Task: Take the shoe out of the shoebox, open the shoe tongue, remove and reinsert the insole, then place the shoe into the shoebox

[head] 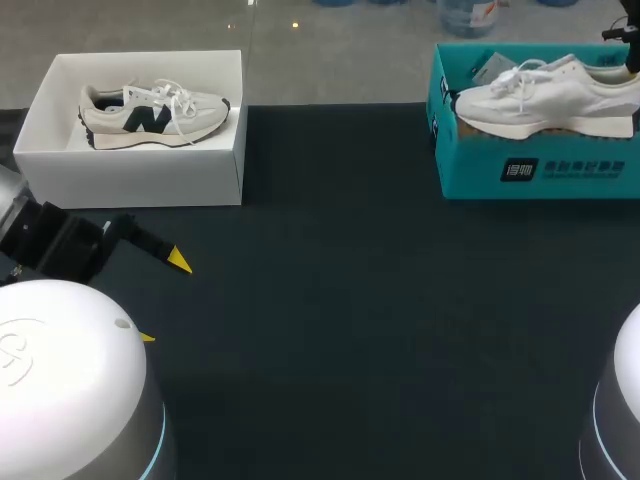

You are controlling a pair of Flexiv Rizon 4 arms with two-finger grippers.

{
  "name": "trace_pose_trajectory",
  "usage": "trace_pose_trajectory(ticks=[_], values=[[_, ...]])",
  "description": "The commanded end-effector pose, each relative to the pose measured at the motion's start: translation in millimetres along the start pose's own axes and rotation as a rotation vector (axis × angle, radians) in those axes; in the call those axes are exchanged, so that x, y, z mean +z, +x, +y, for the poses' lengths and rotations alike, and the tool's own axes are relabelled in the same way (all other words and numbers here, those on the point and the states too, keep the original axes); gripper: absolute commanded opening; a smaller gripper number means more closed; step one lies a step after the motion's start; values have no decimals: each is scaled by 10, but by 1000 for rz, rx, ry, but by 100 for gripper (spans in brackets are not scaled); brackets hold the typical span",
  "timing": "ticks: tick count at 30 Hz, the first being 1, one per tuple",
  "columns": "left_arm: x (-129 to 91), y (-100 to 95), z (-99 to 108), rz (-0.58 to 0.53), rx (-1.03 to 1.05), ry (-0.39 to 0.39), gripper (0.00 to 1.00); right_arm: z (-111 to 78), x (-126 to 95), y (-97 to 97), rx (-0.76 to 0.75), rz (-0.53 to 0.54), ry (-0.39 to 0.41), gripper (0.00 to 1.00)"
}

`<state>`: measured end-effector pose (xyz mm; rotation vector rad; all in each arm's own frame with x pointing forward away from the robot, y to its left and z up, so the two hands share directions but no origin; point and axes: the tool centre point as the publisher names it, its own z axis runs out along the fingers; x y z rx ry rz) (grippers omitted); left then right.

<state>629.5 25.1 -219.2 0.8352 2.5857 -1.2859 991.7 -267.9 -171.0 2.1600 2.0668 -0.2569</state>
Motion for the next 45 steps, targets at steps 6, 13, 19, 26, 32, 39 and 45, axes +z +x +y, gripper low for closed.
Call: trace_pose_trajectory(ticks=[6, 13, 19, 26, 32, 39, 45], values=[[4, -2, 0, 3, 0, -3, 100, 133, -15, -141, 16, -3, -15, 0], [4, -2, 0, 3, 0, -3, 100, 358, 55, -283, 49, -11, -42, 0], [4, -2, 0, 3, 0, -3, 100, 513, 108, -375, 73, -12, -52, 0], [4, -2, 0, 3, 0, -3, 100, 685, 133, -485, 87, -19, -49, 0], [4, -2, 0, 3, 0, -3, 100, 754, 153, -518, 99, -26, -47, 0], [4, -2, 0, 3, 0, -3, 100, 786, 185, -514, 111, -31, -36, 0], [4, -2, 0, 3, 0, -3, 100, 786, 185, -514, 111, -31, -36, 0]])
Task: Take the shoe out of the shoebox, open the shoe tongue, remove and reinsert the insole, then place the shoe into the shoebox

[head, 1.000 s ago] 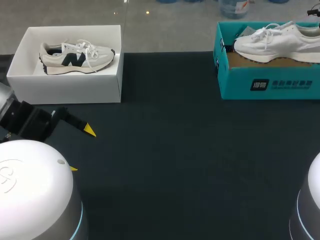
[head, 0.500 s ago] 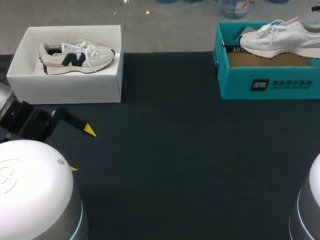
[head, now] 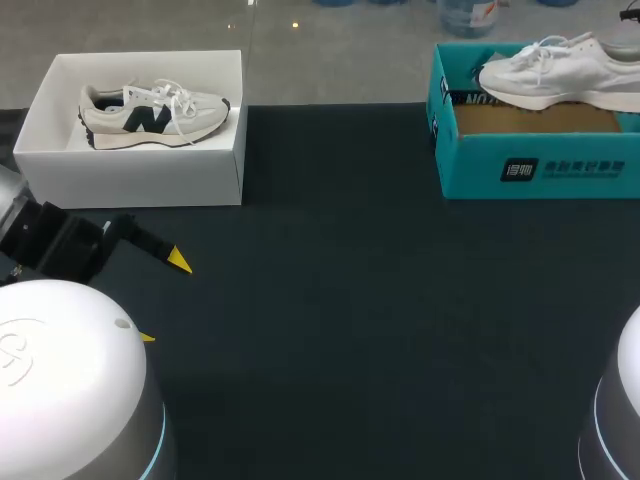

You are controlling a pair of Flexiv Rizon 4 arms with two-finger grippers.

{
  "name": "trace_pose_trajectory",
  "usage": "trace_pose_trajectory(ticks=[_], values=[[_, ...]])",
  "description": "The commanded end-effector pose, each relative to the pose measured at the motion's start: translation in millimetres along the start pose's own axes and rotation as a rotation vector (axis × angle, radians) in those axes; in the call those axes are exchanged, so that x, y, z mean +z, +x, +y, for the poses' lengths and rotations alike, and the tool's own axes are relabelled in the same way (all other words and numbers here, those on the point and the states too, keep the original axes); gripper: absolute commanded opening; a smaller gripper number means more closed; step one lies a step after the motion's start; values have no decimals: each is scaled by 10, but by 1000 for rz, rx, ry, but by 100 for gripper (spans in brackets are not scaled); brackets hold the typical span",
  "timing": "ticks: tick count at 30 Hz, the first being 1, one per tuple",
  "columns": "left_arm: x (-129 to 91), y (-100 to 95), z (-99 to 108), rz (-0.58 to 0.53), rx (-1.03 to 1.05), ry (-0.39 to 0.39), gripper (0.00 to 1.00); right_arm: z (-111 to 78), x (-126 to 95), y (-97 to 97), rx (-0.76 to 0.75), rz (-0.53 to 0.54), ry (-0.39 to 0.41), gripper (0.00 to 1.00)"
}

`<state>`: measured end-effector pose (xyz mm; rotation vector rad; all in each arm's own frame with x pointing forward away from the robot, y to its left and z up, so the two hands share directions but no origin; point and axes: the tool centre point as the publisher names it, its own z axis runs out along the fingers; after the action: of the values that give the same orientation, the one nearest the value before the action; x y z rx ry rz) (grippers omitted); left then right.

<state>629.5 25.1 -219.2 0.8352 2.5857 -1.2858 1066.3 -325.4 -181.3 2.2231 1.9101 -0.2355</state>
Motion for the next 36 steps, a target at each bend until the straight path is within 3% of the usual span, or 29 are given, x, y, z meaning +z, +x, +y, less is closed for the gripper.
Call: trace_pose_trajectory(ticks=[1, 36], values=[[4, -2, 0, 3, 0, -3, 100, 14, -21, -6, -1, 1, 3, 0], [4, -2, 0, 3, 0, -3, 100, 73, -1, 35, -2, 1, -15, 0]])
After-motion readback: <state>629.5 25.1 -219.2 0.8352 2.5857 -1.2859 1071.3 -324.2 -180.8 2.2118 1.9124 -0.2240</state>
